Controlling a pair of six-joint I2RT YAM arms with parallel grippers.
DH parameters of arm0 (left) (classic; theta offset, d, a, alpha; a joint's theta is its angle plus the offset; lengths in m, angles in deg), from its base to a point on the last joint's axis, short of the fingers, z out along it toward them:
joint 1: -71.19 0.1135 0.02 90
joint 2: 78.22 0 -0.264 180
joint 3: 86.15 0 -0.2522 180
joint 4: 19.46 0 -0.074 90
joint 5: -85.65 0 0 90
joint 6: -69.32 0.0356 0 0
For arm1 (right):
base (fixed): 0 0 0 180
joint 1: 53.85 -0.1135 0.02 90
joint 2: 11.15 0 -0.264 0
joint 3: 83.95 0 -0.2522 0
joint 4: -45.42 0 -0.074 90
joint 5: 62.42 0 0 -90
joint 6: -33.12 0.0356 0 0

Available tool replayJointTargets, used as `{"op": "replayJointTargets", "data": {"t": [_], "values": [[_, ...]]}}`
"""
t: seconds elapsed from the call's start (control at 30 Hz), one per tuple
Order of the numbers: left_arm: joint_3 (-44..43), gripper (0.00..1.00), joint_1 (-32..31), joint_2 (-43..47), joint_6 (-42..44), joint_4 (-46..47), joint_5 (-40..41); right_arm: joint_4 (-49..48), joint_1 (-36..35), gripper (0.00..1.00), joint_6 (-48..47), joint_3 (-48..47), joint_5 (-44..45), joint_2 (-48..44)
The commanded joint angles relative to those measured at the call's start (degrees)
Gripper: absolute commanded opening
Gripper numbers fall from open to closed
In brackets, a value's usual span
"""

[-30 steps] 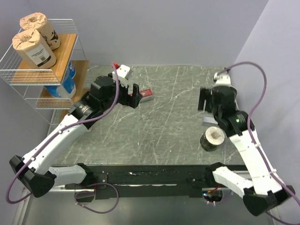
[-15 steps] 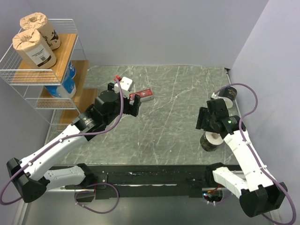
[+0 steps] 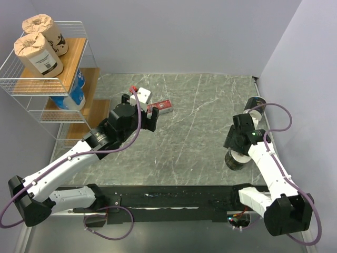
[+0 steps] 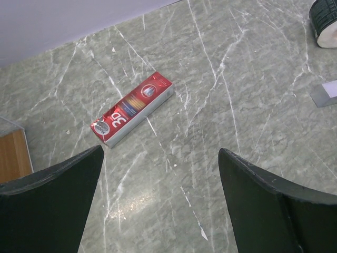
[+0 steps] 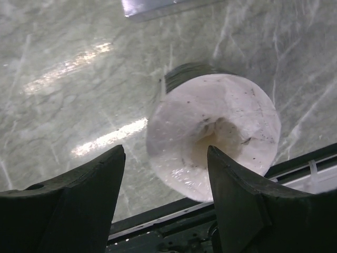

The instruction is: Place and organize the paper towels onto the shelf

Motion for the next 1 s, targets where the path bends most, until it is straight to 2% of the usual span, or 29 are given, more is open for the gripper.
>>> {"op": "replayJointTargets", "data": {"t": [0.0, 0.17, 0.27, 0.4, 0.47, 0.57, 0.67, 0.87, 0.97], "values": [[-0.94, 0.97, -0.83, -0.52, 0.81, 1.35, 1.37, -4.17, 3.06, 0.72, 0.05, 1.97, -0.80, 0.21], [-0.41, 0.97, -1.44, -0.69, 1.34, 1.88, 3.65, -7.24, 3.95, 0.70, -2.06, 4.43, -4.85, 0.91], [-0.32, 0.97, -1.53, -0.78, 1.52, 1.97, 4.62, -8.04, 3.95, 0.63, -4.25, 4.61, -7.93, 1.35], [-0.24, 0.97, -1.62, -0.61, 0.90, 2.32, 6.11, -8.04, 2.99, 0.46, -7.06, 3.82, -12.23, -1.53], [-0.06, 0.96, -1.62, -0.70, 0.73, 2.49, 6.73, -9.00, 1.06, 0.43, -7.25, 3.12, -14.61, -3.21], [-0.41, 0.96, -1.62, -0.52, 0.37, 2.41, 7.52, -12.42, -6.93, 0.41, -6.02, 1.54, -15.15, -3.92], [-0.15, 0.97, -1.53, 0.79, 0.29, 2.85, 8.92, -14.97, -15.90, 0.40, -3.56, -2.23, -12.68, 1.42], [1.34, 0.96, -1.53, 5.54, 1.78, 5.04, 12.00, -18.76, -29.60, 0.40, -1.36, -14.97, -9.69, 18.56], [3.27, 0.96, -1.62, 9.40, 2.31, 7.41, 13.94, -19.20, -33.30, 0.40, -1.53, -22.09, -8.90, 26.38]]}}
